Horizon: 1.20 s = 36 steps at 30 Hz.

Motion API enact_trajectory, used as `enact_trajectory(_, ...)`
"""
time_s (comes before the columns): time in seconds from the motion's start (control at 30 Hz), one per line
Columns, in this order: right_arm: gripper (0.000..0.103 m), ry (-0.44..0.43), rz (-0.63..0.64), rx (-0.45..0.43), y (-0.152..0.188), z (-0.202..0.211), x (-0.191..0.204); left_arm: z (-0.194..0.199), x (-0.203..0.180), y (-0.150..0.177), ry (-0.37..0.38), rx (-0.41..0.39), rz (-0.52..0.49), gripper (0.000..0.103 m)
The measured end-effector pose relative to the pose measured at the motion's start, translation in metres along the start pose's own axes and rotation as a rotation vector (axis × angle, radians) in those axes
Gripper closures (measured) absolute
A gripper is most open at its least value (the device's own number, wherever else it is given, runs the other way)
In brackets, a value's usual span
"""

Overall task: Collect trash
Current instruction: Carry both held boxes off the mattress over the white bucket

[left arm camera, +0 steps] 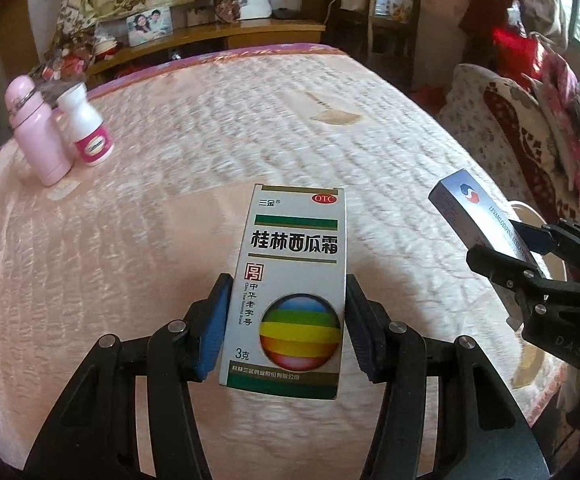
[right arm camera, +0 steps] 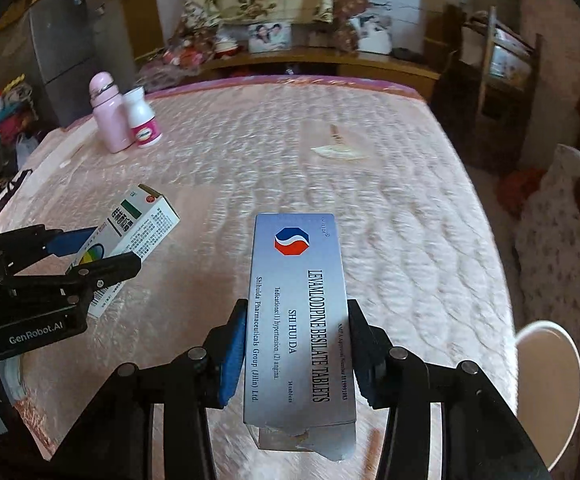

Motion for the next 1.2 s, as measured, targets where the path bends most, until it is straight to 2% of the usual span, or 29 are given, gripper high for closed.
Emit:
enact_trajectory(0.5, 0.058, 0.068, -0.144, -0.014, 0.031, 0.029, -0.081, -0.014, -0.088, -0.016, 0.039, -0.011, -0.127, 0.051)
enact_trajectory(1.2, 0.058, 0.178, -0.305, 0.018, 0.077, 0.043, -0.180, -0.043, -0.177, -0.026, 0.117, 0.013, -0.257, 0.051)
Point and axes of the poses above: each gripper's, at about its wrist camera, not at the fingertips, and z roughly against the way its jaws point, x to its left, y to its underside, the point moved 8 cm from there along -z, roughly the way its jaws point, and after that the axes turned 14 degrees about y, right-handed, at the moved point
